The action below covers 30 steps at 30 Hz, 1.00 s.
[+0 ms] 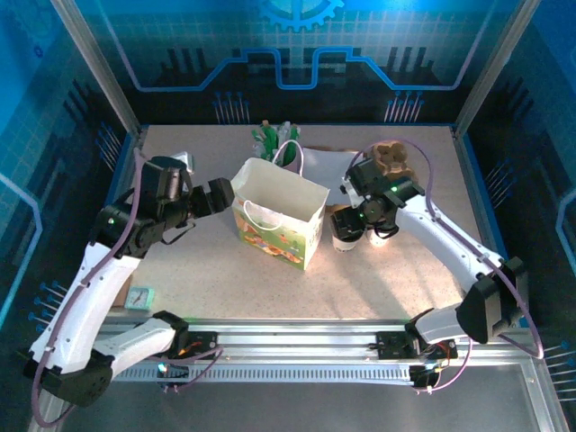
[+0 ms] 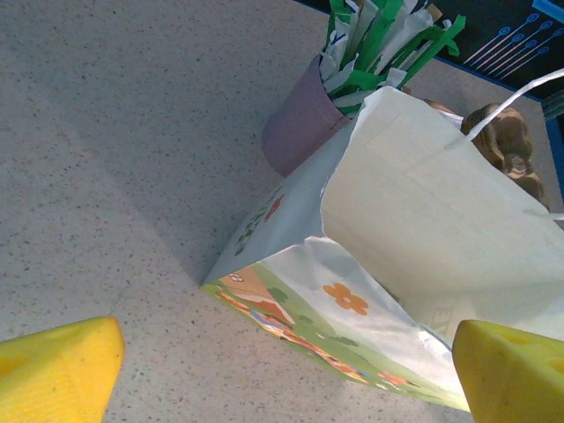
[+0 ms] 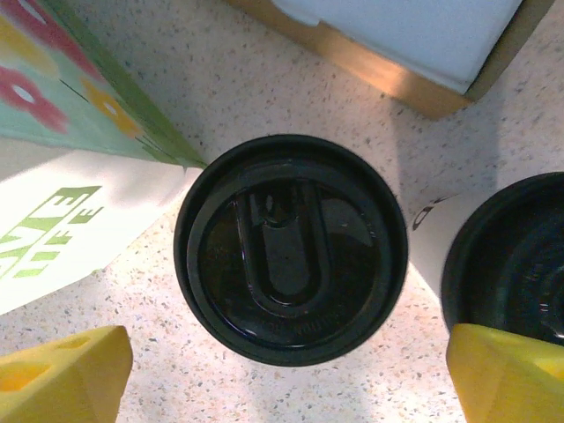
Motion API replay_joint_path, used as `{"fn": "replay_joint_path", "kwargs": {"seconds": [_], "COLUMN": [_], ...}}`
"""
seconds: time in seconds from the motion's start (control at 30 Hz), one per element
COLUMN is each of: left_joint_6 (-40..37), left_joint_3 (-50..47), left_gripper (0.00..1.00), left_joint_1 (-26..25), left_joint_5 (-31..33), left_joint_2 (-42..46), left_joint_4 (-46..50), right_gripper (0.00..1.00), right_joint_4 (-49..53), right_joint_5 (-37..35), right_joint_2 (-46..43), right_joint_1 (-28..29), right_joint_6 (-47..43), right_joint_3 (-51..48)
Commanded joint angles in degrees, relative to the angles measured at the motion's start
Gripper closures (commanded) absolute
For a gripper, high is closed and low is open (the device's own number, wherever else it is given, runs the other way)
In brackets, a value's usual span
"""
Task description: Pack the takeout coffee
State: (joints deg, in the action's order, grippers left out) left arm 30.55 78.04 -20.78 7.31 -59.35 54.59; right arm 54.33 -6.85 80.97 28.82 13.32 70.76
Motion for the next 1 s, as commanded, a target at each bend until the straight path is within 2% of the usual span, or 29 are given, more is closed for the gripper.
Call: {"fn": "replay_joint_path", "kwargs": {"seconds": [0.0,0.53,0.97], "left_joint_6": [0.9,-0.5,-1.0], "left_joint_3": [2.5,1.7,0.6], "left_gripper": [0.03,0.03,0.04], "left_joint_1": [2.6,4.1,4.4], "left_joint_5": [-7.2,-7.8,-7.5], "left_joint_2": [-2.0,-5.1,-5.7], "left_joint_4": [-0.4,-0.9,-1.1], "right_gripper": [0.09,0.21,0.25], "right_joint_4": [-0.9,-1.4,-1.0], "right_joint_5": [0.9,-0.1,-2.7], "right_joint_2": [1.0,5.6,8.1], "right_joint_1": [0.3,0.6,1.9], "right_joint_6": [-1.3,-2.2,-2.1], "right_joint_3": [-0.8,1.1,1.7]}}
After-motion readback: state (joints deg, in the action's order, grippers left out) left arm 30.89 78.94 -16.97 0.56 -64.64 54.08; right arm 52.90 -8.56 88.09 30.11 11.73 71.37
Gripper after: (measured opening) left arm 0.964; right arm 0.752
